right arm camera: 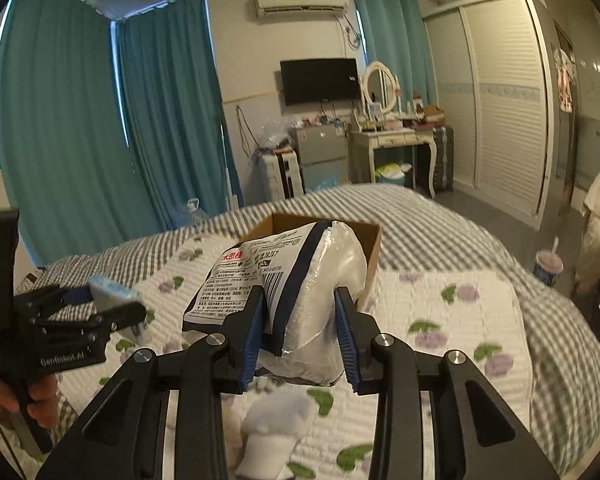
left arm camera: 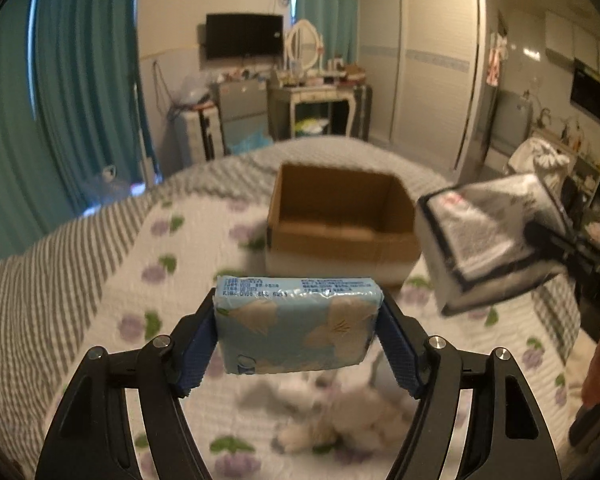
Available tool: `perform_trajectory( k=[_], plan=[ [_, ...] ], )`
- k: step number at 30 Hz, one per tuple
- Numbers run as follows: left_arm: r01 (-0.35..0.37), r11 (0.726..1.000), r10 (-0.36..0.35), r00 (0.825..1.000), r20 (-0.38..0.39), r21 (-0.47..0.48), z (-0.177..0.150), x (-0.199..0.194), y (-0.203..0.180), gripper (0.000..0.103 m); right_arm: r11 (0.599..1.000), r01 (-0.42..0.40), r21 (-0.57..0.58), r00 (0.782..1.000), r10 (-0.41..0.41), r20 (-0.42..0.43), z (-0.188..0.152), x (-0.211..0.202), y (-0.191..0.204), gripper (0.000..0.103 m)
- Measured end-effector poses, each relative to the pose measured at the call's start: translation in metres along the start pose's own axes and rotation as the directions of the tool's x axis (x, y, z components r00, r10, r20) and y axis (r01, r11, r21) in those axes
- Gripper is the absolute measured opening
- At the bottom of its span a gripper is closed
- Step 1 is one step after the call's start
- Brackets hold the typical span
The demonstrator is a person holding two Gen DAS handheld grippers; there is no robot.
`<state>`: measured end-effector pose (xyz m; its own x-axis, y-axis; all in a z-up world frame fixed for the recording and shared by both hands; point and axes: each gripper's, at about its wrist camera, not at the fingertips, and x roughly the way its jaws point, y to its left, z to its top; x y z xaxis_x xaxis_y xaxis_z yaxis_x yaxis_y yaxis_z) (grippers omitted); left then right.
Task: Organize soft objects
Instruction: 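Carry both items to the cardboard box and open both tools to drop them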
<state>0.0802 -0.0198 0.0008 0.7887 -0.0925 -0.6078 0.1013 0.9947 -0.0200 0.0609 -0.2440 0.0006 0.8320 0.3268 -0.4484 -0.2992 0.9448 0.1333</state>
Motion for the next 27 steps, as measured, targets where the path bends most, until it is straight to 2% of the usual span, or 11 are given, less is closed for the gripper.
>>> perform_trajectory(
  k=[4, 9, 12, 16, 19, 24, 27],
  plan=[
    [0.016, 1.0, -0.017, 0.999, 0.028, 0.01, 0.031, 0.019, -0.003, 0.073, 1.0, -0.001, -0.017, 1.0, 0.001, 0.029, 0.027, 0.022, -0.004, 0.034],
    [0.013, 1.0, -0.014, 1.0, 0.008, 0.025, 0.067, 0.074, -0.005, 0.073, 0.999, 0.026, -0.021, 0.999, -0.025, 0.032, 0.054, 0.07, -0.017, 0.034],
    [0.036, 0.998, -0.035, 0.999, -0.021, 0.042, 0.08, 0.112, -0.007, 0.073, 0.999, 0.032, -0.008, 0.999, -0.032, -0.007, 0.062, 0.112, -0.031, 0.034],
    [0.039, 0.996, -0.035, 0.998, -0.049, 0.074, 0.085, 0.156, -0.013, 0.073, 0.999, 0.008, 0.04, 0.995, -0.004, -0.099, 0.06, 0.176, -0.05, 0.034],
    [0.03, 0.995, -0.023, 0.997, -0.079, 0.092, 0.085, 0.185, -0.013, 0.073, 0.999, 0.02, 0.033, 0.989, -0.015, -0.144, 0.053, 0.209, -0.056, 0.034],
    [0.049, 0.993, -0.038, 0.994, -0.106, 0.108, 0.078, 0.211, -0.018, 0.073, 0.998, 0.014, 0.057, 0.983, -0.003, -0.185, 0.04, 0.234, -0.065, 0.037],
    [0.013, 0.991, -0.001, 0.996, -0.092, 0.13, 0.075, 0.212, -0.025, 0.083, 0.997, 0.035, 0.069, 0.978, -0.02, -0.207, 0.037, 0.236, -0.069, 0.045]
  ],
)
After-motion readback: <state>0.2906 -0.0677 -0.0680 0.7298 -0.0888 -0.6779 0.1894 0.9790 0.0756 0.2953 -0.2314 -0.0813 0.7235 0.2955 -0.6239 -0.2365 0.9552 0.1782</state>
